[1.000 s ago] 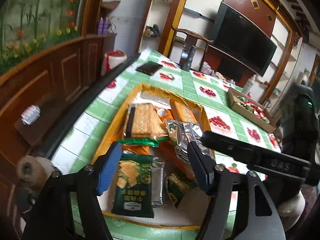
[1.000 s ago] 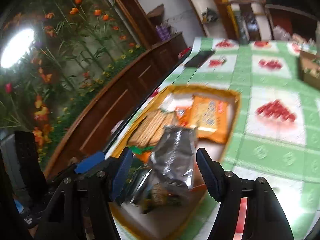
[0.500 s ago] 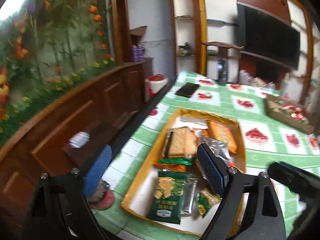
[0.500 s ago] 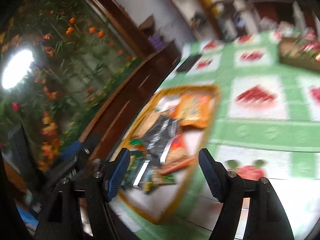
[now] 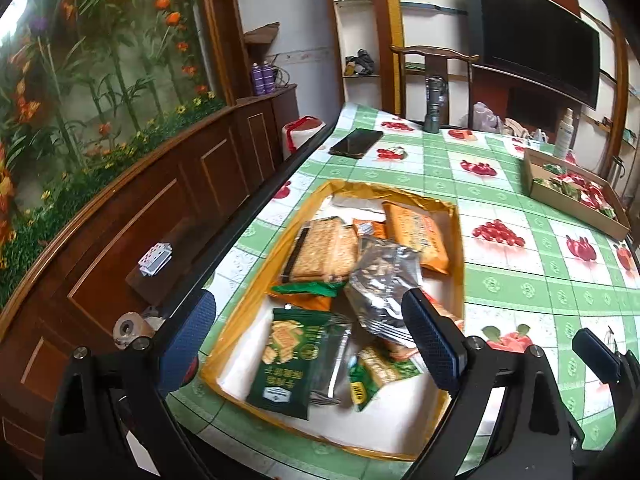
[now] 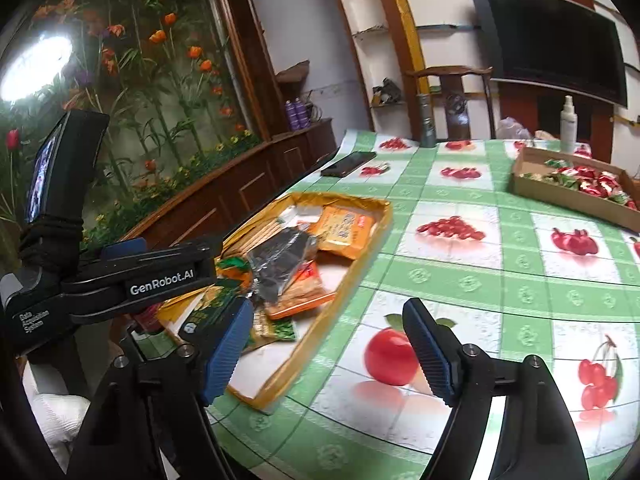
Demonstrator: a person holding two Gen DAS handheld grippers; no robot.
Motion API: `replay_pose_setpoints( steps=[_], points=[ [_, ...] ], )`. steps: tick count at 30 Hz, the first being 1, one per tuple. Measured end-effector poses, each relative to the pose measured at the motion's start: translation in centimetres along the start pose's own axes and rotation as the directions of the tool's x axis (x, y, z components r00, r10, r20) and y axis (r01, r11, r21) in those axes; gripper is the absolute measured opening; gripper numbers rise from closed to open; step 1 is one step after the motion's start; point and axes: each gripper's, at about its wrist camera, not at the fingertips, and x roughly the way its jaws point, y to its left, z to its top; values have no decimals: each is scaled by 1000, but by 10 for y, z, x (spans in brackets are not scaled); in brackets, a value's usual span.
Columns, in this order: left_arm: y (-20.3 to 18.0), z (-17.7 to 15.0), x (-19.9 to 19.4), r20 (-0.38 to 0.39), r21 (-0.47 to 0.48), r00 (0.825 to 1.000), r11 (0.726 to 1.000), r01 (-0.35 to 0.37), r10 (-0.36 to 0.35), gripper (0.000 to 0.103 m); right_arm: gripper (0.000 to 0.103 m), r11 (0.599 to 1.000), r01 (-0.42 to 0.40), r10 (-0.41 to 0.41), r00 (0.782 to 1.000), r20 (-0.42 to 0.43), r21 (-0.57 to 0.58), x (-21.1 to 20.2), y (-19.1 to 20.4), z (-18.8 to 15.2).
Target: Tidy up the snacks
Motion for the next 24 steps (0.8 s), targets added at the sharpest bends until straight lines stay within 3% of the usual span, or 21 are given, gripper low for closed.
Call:
replay_pose_setpoints(
  steps=[8,24],
  points=[
    [-11,-2,-1,-3,30,1000,999,17,-16,95,79,998,24,-23,1000,-14,64,-2,-19,-3],
    [-2,-8,11,-37,3,998,999,43,-42,95,79,999,30,-29,999,-42,41,7,-7,-7]
  ],
)
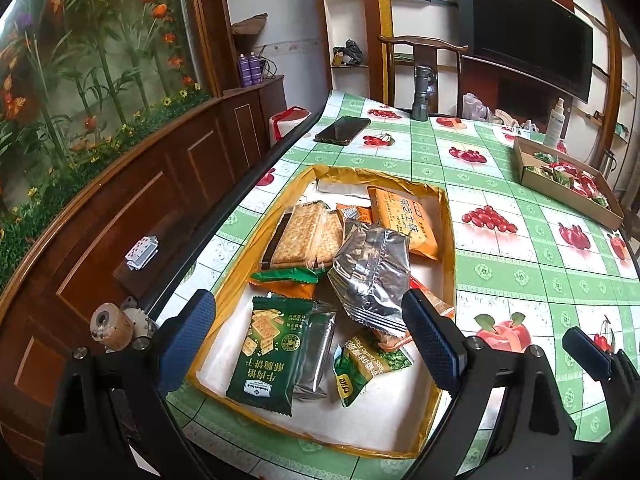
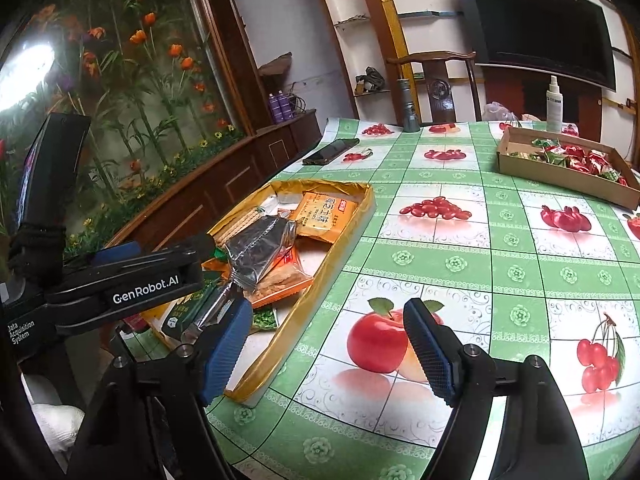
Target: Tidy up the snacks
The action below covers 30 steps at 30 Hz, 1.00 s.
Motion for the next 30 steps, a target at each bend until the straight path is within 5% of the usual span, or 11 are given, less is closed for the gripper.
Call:
replay_pose_setpoints(
  steps=[30],
  points=[
    [24,-8,-41,91,-67,996,998,13,-6,95,80,998,-8,11,999,36,-61,-26,25,-12]
  ],
)
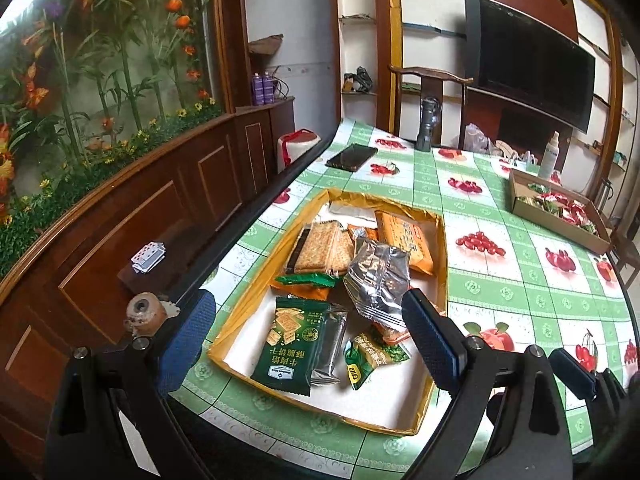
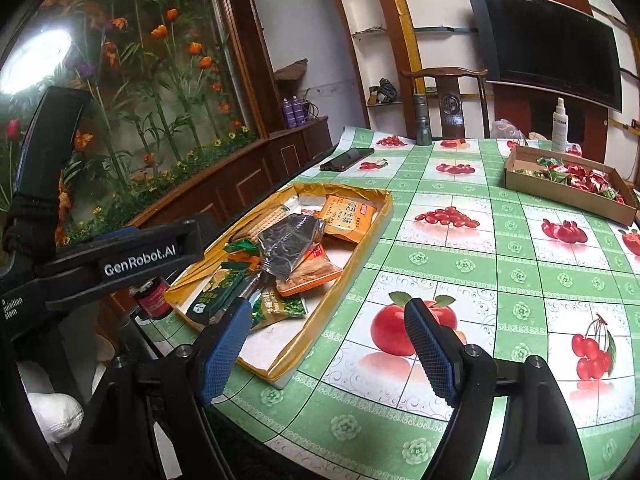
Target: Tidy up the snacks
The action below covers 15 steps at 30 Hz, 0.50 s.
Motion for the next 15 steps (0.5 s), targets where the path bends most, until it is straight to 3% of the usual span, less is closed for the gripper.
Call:
replay_pose_setpoints(
  steps=[15],
  points=[
    [-6,0,-3,6,13,1000,1000,1,-1,95,81,1000,-6,5,1000,27,13,-5,-5,-2]
  ],
)
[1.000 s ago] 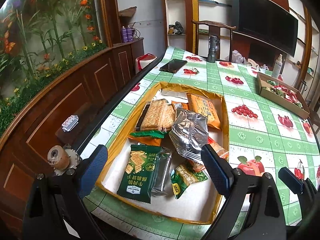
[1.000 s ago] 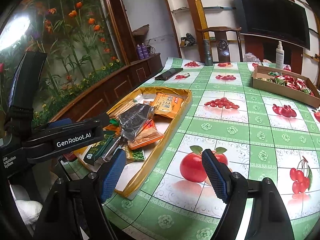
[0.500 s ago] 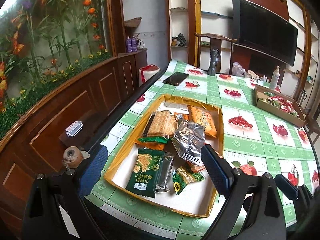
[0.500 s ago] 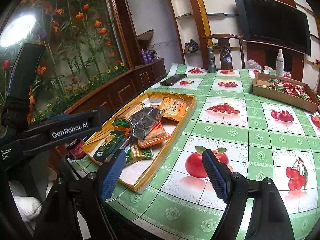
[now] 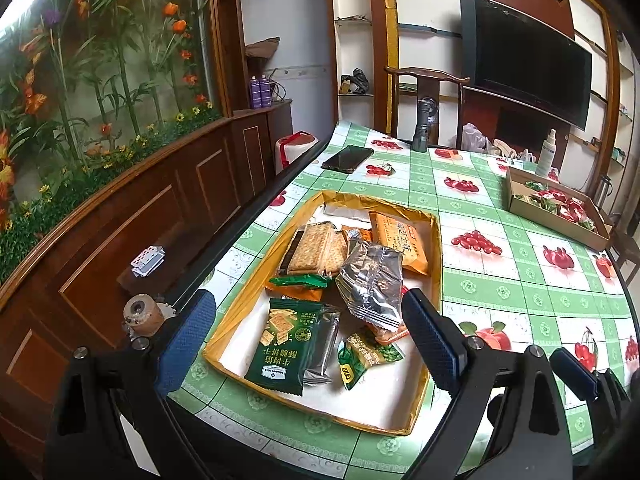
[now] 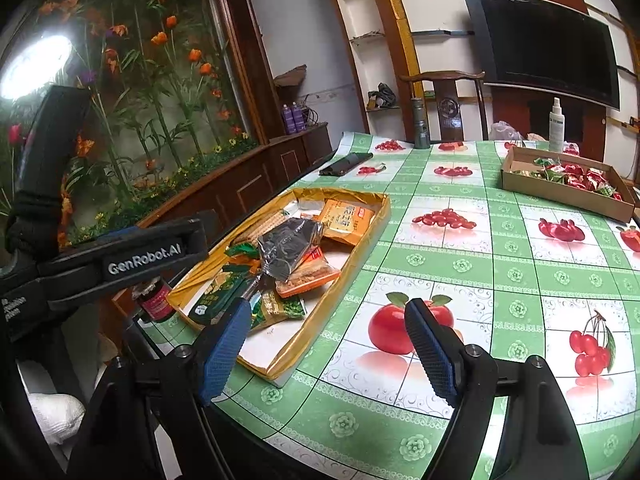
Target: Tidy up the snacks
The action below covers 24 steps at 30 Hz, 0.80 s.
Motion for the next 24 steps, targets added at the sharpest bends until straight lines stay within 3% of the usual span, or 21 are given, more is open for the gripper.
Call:
replay_pose_setpoints(
  steps=[5,8,9,11,12,14,16,18,20,24],
  points=[
    [0,-2,-5,48,-1,998,999,-32,32,95,81,1000,-2,2,1000,17,-15,-2,2,0],
    [6,-1,-26,164,-30,983,996,-79,83,95,81,1000,-11,11,1000,15,-12,0,2,-1],
    [7,-1,-33,206,-40,974,995,-91,98,95,81,1000,-13,13,1000,17,-12,0,2,-1],
    [11,0,-56,316,-67,939,991,-120,135,97,81,1000,-13,13,999,29,-16,-2,2,-1],
    [12,-1,-66,365,-80,919,988,-131,151,103,81,1000,-11,12,999,34,-17,-2,1,0],
    [14,-5,-80,455,-92,875,986,-140,167,103,81,1000,-8,9,999,43,-21,-3,2,0],
    [11,-8,-83,483,-79,855,982,-171,188,103,81,1000,-10,11,999,41,-20,-3,1,0],
    [7,-6,-77,459,-47,867,980,-194,194,103,81,1000,-13,14,999,36,-17,-2,1,0],
    [4,-3,-66,412,-12,897,985,-170,160,103,81,1000,-14,15,999,36,-20,-1,0,-1],
    [3,1,-47,296,36,955,998,-45,32,103,81,999,-6,8,999,43,-50,-1,3,-2]
  ],
)
